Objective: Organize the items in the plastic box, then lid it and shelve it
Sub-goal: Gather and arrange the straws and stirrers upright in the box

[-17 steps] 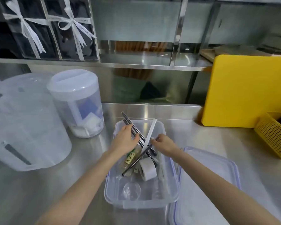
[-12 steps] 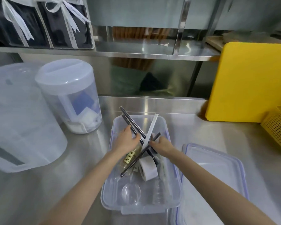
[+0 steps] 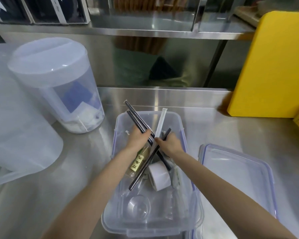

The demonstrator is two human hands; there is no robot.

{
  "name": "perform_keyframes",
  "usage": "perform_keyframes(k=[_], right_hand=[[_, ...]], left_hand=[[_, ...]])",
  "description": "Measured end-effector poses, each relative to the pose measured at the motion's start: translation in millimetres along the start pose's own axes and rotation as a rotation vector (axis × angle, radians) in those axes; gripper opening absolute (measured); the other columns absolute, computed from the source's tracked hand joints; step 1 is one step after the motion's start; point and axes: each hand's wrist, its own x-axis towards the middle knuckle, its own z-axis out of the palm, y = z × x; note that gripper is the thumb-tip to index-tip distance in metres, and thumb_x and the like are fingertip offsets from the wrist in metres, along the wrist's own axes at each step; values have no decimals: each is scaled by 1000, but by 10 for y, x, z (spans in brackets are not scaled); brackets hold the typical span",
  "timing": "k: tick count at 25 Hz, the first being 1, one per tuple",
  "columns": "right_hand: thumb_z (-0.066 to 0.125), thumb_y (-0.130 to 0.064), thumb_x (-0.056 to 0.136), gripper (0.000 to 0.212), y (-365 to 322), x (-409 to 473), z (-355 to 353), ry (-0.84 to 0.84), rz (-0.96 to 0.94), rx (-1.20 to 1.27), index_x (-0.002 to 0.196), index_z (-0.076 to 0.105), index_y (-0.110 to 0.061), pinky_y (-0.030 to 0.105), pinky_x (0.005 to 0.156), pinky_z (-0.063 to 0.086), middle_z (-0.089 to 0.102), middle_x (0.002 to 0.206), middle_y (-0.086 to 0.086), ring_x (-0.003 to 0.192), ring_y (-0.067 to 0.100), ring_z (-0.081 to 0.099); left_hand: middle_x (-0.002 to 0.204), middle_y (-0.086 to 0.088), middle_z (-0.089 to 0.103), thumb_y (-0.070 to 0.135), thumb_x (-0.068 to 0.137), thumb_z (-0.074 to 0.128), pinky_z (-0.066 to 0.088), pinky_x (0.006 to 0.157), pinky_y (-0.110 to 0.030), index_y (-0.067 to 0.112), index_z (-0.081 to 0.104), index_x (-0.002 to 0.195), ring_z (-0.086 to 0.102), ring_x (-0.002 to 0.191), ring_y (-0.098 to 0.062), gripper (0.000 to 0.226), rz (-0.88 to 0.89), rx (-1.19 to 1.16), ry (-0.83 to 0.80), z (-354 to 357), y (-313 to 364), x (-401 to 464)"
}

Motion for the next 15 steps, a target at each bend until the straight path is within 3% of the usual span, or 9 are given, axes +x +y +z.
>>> perform_keyframes(k=[4,7,10,13,15], right_hand=[[58,-22,88,32,-26,42,20,32,-22,54,110,52,0,30,70,44,65,103,18,89,28,60],[60,-19,87,27,-34,26,9,29,-57,89,108,57,-2,32,75,49,68,106,18,89,28,63],[63,-17,85,26,-65,-39,-42,18,-76,158,108,61,-5,32,78,51,70,106,15,91,27,66],[63,-14,84,25,-145,-176,-124,24,-117,215,108,61,-6,30,82,49,70,104,14,93,24,64],[63,-11,84,20,-206,-298,-197,31,-155,290,103,61,-6,34,78,51,68,96,18,84,25,62]], left_hand=[[93,-11,59,17,91,48,46,93,-42,17,54,80,58,93,-26,12,-117,-156,20,53,24,73],[100,-11,58,21,92,48,47,97,-44,8,53,106,58,105,-31,20,-116,-197,24,71,64,75],[91,-7,57,21,94,44,43,102,-47,10,49,103,57,99,-27,16,-79,-228,39,44,62,47],[73,1,53,19,95,40,46,97,-42,15,47,90,56,83,-20,9,24,-271,57,-34,163,-37],[71,2,53,17,96,39,50,80,-26,19,47,89,56,74,-13,11,120,-283,63,-104,273,-145]])
